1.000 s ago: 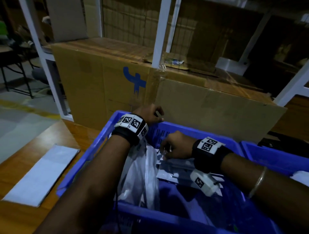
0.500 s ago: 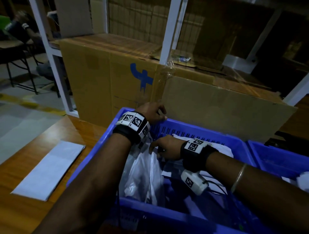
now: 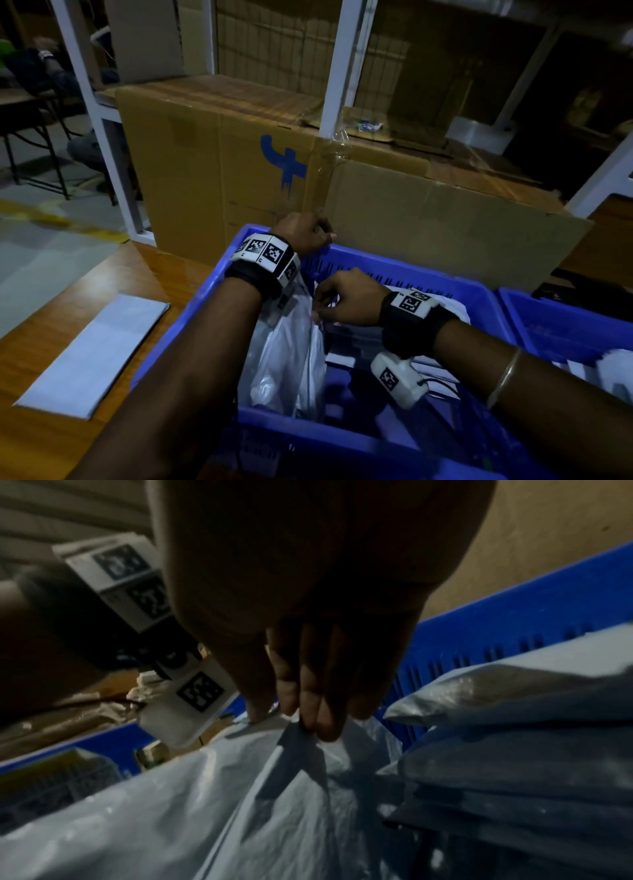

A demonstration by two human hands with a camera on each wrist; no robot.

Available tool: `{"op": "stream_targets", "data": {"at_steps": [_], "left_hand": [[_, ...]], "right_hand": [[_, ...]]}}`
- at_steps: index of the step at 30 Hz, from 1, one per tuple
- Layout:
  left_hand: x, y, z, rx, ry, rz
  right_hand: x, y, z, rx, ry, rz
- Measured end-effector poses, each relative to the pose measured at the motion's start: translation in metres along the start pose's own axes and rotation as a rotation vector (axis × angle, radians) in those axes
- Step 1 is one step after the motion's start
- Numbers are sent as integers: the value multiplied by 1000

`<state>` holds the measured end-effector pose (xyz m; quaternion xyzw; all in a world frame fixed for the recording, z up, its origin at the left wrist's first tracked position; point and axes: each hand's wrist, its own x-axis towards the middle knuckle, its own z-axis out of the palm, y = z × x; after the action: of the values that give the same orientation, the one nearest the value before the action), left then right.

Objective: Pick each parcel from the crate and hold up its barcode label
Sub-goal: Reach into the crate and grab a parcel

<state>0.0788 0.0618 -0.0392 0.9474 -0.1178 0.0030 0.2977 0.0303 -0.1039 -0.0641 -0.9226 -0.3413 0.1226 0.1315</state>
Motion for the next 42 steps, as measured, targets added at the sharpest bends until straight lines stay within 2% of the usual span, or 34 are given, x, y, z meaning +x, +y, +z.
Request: {"op": "stream_targets", "data": {"at_steps": [6,11,14,17,20,22,27,30,34,38,42], "left_hand": [[-6,9,5,-200,28,53],[-10,22,9,-399,-89,112],[-10,25,14,-549,-73,1],[-9,25,15,-671,-73,41],[-10,29,12,-649,-161,142],[-8,26,14,-626,-169,165],[-6,23,13,-732,-52,142],[-5,20,12,-860,28,86],[0,14,12,-923,146,51],[2,13,8,-867,274,92],[10,2,9,-910,346,70]], "right_hand": [[-16,8,-15,210,229,72],[-28,17,-32,457,334,169],[-35,23,-41,528,391,198],[-43,28,-52,647,428,199],[-50,34,-60,699,458,197],[-52,38,-63,696,469,196],[-52,48,-62,774,407,216],[-56,57,-62,744,359,234],[-64,71,-64,699,377,219],[-77,87,-62,632,371,200],[-85,102,-57,727,418,250]]}}
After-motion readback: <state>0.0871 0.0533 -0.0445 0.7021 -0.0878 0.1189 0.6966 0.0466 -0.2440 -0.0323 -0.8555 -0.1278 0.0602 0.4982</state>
